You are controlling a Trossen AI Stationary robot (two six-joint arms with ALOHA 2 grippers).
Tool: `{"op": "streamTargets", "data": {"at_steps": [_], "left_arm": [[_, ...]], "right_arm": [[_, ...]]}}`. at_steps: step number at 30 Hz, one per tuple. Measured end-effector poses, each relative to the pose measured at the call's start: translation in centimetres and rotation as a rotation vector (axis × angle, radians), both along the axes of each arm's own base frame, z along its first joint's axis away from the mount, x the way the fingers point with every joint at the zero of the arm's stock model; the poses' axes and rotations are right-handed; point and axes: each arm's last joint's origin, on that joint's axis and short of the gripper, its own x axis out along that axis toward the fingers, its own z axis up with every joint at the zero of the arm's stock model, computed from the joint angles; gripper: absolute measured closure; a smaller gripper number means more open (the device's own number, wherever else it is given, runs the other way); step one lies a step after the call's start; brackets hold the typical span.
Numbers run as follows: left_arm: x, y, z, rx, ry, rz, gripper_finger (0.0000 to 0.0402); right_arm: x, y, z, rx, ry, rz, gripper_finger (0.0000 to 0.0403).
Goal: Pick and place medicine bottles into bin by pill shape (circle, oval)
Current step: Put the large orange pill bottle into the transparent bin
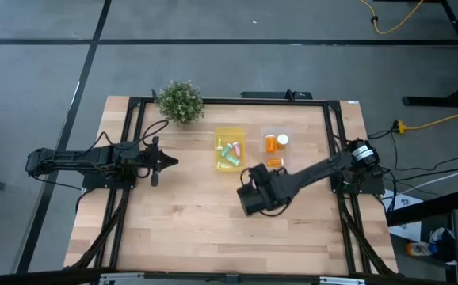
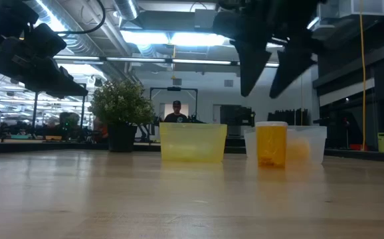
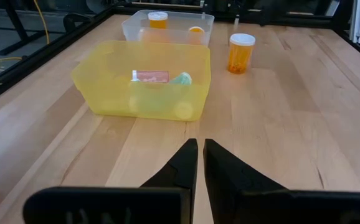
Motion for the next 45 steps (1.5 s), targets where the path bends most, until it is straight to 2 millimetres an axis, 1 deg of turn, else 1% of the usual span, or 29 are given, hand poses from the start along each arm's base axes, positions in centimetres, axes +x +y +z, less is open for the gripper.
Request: {"op": "streamTargets", "data": {"at_steps": [3, 6, 11, 14, 19, 28, 34, 37, 45], "left_arm": [[0.0, 0.0, 0.0, 0.0, 0.0, 0.0, 0.0379], [0.0, 0.0, 0.0, 0.0, 0.0, 0.001, 0.0379], [0.0, 0.0, 0.0, 0.0, 0.0, 0.0, 0.0379], [0.0, 0.0, 0.0, 0.0, 0.0, 0.0, 0.0379], [0.0, 0.0, 0.0, 0.0, 0.0, 0.0, 0.0379], [0.0, 0.0, 0.0, 0.0, 0.0, 0.0, 0.0379], [0.0, 0.0, 0.0, 0.0, 0.0, 0.0, 0.0379], [0.0, 0.0, 0.0, 0.0, 0.0, 0.0, 0.0379], [0.0, 0.0, 0.0, 0.0, 0.0, 0.0, 0.0379]], "right_arm": [[-0.4, 0.8, -0.8, 0.013, -0.031, -0.018, 0.0123], [-0.6, 1.0, -1.0, 0.011, -0.043, -0.048, 0.0123], [-0.9, 0.6, -1.5, 0.008, -0.042, -0.09, 0.0123], [-0.9, 0.3, -2.3, 0.018, -0.043, -0.104, 0.0123], [-1.0, 0.2, -3.6, 0.025, -0.058, -0.105, 0.0123], [-1.2, 0.1, -3.9, 0.015, -0.038, -0.103, 0.0123], [-0.9, 0.2, -5.3, 0.0, 0.011, -0.101, 0.0123], [-0.8, 0.2, -5.7, -0.009, 0.014, -0.101, 0.0123], [-0.7, 0.1, -5.8, -0.012, 0.005, -0.104, 0.0124]]}}
